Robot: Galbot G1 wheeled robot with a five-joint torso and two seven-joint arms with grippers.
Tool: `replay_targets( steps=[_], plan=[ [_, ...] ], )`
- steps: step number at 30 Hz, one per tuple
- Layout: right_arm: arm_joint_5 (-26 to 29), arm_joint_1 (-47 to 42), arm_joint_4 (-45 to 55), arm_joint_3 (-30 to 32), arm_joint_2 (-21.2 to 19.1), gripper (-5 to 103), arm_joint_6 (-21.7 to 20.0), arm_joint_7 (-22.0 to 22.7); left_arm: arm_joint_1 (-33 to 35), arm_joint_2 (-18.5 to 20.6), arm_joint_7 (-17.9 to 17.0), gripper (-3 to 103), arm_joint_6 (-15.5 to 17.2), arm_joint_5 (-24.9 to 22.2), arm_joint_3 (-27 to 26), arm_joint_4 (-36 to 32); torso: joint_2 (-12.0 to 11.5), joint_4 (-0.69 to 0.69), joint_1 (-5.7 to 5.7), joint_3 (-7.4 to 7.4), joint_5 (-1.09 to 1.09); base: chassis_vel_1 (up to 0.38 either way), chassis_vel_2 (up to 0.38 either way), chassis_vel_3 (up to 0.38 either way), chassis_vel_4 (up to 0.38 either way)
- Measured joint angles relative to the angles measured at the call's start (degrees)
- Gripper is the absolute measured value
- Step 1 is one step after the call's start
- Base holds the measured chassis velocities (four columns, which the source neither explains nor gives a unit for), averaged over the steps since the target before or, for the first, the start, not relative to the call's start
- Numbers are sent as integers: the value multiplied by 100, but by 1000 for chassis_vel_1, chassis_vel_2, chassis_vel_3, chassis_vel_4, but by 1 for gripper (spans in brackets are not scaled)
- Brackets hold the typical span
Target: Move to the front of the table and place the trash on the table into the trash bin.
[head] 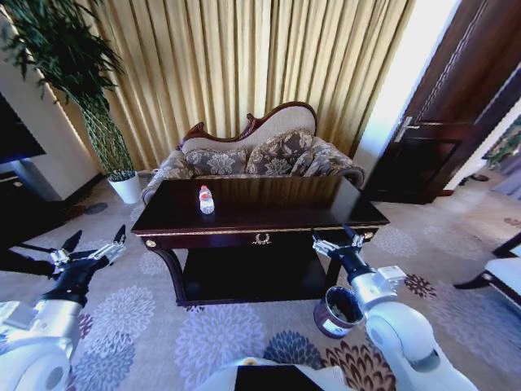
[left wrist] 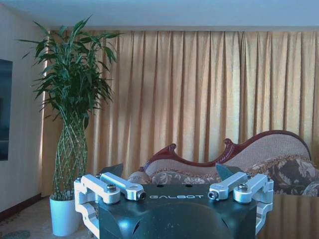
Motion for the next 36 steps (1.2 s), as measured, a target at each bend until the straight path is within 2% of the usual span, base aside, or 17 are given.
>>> replay_targets(
  steps=[36],
  plan=[
    [-62,-114,85,-37,7,100,-30,-2,5,23,17,100,-11,20,10,0,-1,0,1,0,0,-87,82,80,-82]
  ],
)
